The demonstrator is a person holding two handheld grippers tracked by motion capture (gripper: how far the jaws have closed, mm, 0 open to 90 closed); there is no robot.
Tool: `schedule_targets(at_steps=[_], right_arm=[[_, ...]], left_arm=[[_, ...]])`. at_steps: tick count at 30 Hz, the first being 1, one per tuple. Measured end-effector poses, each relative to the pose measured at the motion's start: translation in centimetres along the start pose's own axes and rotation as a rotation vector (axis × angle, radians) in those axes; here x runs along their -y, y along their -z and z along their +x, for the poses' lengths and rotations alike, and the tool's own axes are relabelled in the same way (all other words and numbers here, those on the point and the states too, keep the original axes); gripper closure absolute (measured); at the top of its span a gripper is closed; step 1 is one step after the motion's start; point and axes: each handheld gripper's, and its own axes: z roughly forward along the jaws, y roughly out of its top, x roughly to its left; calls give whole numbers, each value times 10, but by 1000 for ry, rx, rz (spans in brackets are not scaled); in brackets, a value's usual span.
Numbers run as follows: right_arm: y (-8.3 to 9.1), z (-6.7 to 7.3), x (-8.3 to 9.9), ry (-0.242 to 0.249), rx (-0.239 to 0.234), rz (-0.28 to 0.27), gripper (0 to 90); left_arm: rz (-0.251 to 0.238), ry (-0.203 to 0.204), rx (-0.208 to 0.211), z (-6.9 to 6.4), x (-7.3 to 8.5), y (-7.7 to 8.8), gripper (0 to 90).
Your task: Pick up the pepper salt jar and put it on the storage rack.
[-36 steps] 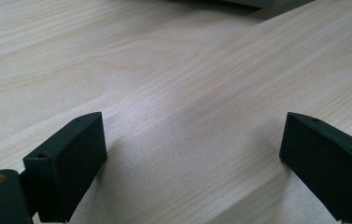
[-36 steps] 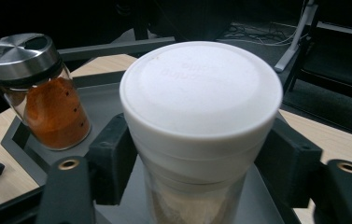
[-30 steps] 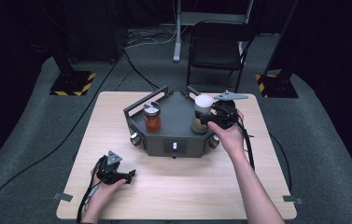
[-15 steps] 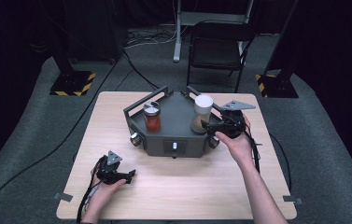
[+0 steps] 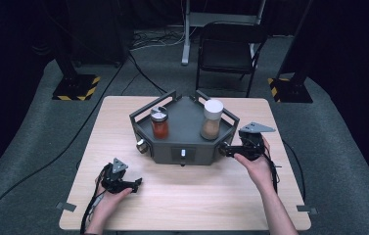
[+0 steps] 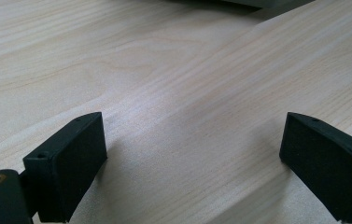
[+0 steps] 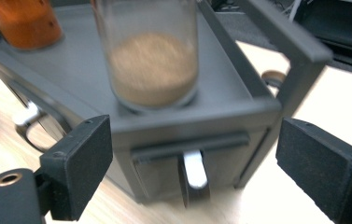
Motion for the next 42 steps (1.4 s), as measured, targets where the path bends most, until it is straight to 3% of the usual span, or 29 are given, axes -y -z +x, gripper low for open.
schedule_targets(at_steps=[12, 31, 42], right_arm=[[-2, -10, 38, -31, 7, 40, 108], [-10, -22, 98, -123, 23, 118, 113], [-11, -22, 111, -130, 33, 156, 115]], left_arm=[[0, 0, 0, 0, 0, 0, 69], [-3, 2, -2, 0, 1, 0, 69], [-3, 2, -1, 0, 1, 0, 69]])
